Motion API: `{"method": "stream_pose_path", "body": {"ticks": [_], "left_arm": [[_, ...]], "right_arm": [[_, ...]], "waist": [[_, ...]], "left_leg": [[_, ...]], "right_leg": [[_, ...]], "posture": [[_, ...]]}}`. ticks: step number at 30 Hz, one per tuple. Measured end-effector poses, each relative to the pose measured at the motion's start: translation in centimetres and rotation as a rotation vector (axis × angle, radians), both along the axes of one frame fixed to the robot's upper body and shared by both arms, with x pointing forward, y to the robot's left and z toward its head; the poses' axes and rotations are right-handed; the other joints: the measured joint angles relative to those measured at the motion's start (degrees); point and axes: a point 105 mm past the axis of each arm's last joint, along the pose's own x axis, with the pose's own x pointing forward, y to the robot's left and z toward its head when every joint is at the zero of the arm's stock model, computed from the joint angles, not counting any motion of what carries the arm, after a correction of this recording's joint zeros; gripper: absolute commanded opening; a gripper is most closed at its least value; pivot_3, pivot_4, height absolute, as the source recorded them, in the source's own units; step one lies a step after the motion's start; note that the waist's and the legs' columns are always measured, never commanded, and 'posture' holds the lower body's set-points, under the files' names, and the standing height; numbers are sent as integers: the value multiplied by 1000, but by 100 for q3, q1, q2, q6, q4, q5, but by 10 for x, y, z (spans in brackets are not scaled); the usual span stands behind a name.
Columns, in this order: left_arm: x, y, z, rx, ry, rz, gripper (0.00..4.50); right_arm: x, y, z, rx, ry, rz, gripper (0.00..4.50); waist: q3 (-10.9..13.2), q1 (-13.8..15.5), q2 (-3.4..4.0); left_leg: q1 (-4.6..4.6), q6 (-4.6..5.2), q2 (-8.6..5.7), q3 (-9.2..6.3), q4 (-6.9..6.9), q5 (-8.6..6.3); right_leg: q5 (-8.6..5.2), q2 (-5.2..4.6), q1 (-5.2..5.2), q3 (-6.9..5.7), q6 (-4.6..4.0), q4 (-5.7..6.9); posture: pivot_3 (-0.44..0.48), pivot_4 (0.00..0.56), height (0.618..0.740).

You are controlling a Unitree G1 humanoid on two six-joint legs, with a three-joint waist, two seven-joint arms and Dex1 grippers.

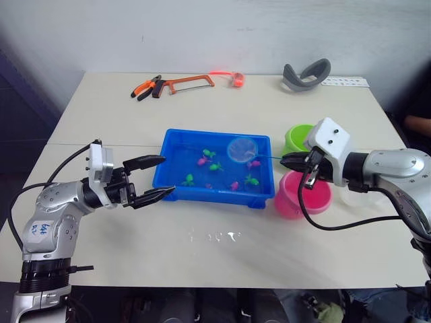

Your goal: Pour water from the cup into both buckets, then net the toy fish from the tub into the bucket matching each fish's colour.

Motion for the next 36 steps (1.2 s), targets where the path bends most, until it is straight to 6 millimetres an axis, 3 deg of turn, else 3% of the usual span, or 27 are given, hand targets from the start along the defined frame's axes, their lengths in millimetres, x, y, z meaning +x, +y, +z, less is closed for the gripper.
{"method": "stream_pose_path", "body": {"ticks": [4, 15, 36], "left_arm": [[0, -1, 0, 1, -1, 1, 4421], [3, -2, 7, 5, -27, 0, 4421], [6, -11, 8, 51, -37, -59, 4421]], "right_arm": [[-3, 11, -21, 96, 195, -25, 0], [-4, 16, -39, 135, 362, -157, 0], [4, 12, -40, 138, 423, -313, 0]], "waist": [[0, -13, 0], [0, -20, 0], [0, -92, 1]], "left_leg": [[-4, 0, -1, -2, 0, 0], [-5, 0, -2, -2, -1, 0], [-7, 0, -3, 0, -4, 0]], "right_leg": [[0, -1, -3, -1, 0, 0], [0, 0, -5, -1, 0, 1], [0, 6, -7, -1, 0, 1]], "posture": [[0, 150, 740], [0, 150, 740], [0, 150, 740]]}}
